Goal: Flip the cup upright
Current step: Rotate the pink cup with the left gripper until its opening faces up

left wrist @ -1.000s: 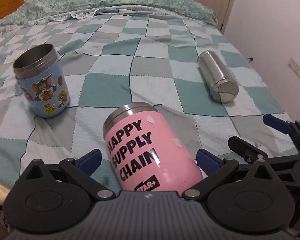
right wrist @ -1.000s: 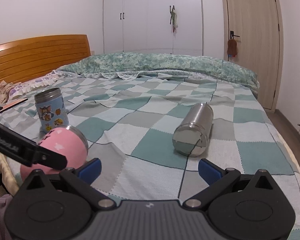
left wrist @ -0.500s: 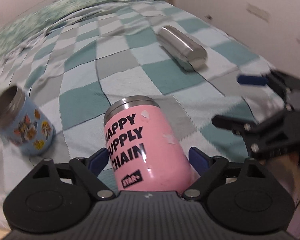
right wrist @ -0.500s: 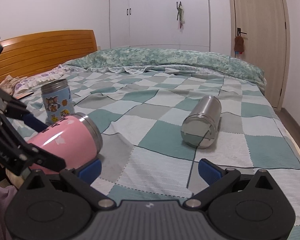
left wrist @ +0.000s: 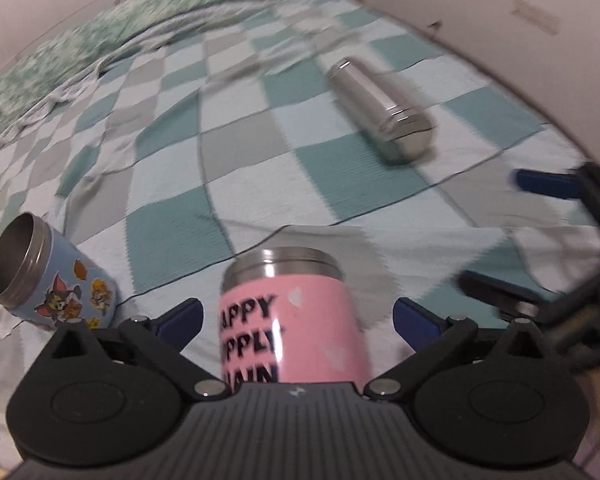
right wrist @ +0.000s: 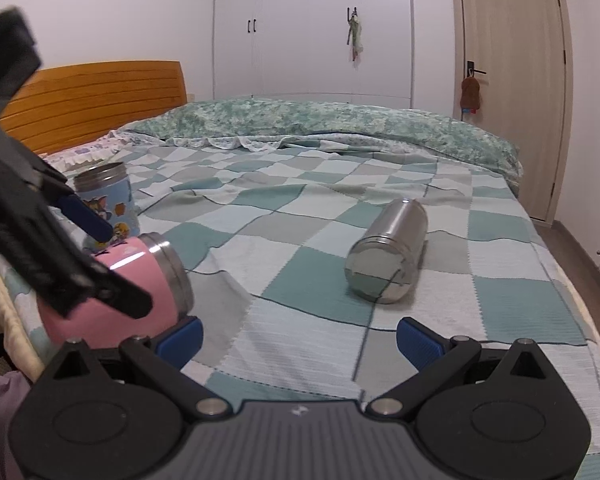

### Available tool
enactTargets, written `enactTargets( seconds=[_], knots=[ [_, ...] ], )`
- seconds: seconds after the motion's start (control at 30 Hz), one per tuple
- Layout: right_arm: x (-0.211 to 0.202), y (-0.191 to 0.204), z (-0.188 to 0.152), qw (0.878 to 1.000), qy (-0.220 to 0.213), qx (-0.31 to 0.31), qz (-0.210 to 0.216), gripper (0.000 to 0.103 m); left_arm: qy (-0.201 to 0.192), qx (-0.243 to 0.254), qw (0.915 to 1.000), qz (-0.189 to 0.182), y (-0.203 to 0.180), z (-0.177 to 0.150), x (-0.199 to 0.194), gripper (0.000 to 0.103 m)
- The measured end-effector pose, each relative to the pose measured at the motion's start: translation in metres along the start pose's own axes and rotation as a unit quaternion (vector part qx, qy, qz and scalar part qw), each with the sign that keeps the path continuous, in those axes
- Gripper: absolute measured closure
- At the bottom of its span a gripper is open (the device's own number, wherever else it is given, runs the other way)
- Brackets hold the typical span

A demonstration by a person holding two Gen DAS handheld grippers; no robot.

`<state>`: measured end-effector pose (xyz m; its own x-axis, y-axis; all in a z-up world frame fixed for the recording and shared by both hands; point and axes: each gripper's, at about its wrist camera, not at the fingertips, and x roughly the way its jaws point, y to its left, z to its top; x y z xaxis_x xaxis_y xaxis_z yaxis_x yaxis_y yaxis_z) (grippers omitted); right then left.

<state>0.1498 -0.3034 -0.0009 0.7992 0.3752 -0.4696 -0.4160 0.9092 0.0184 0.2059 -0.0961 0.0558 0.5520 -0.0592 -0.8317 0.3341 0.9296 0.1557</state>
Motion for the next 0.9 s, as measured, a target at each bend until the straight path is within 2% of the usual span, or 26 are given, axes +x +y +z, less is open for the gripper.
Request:
enactTargets(
  seconds=[0.13, 0.2, 0.23, 0.33, 0.67, 0.77, 0.9],
  knots=[
    [0.002, -0.007, 0.0, 1.0, 0.004, 0.001, -0.006, 0.0, 0.033, -0.027, 0.999, 0.011, 0.002, 0.01, 0.021, 0.001],
    [0.003, -0.007, 0.0, 1.0, 0.005, 0.0, -0.007, 0.0, 0.052, -0.038, 0.9978, 0.012, 0.003, 0.01, 0.028, 0.01],
    [0.004, -0.007, 0.0, 1.0, 0.006, -0.001, -0.006, 0.0, 0.061, -0.047, 0.9969, 0.014, 0.005, 0.01, 0.032, 0.018],
    [0.006, -0.005, 0.002, 1.0, 0.006, -0.005, -0.004, 0.0, 0.059, -0.067, 0.9959, 0.013, 0.009, 0.008, 0.033, 0.018],
    [0.006, 0.004, 0.008, 1.0, 0.001, -0.009, -0.002, 0.0, 0.016, -0.093, 0.9955, -0.006, 0.02, -0.003, 0.014, 0.019],
    [0.005, 0.005, 0.01, 1.0, -0.002, -0.008, -0.002, 0.0, -0.018, -0.096, 0.9952, -0.012, 0.024, -0.008, -0.001, 0.019],
    [0.006, 0.008, 0.013, 1.0, -0.008, -0.003, 0.0, 0.0, -0.066, -0.099, 0.9929, 0.006, 0.028, -0.014, -0.021, 0.019]
  ],
)
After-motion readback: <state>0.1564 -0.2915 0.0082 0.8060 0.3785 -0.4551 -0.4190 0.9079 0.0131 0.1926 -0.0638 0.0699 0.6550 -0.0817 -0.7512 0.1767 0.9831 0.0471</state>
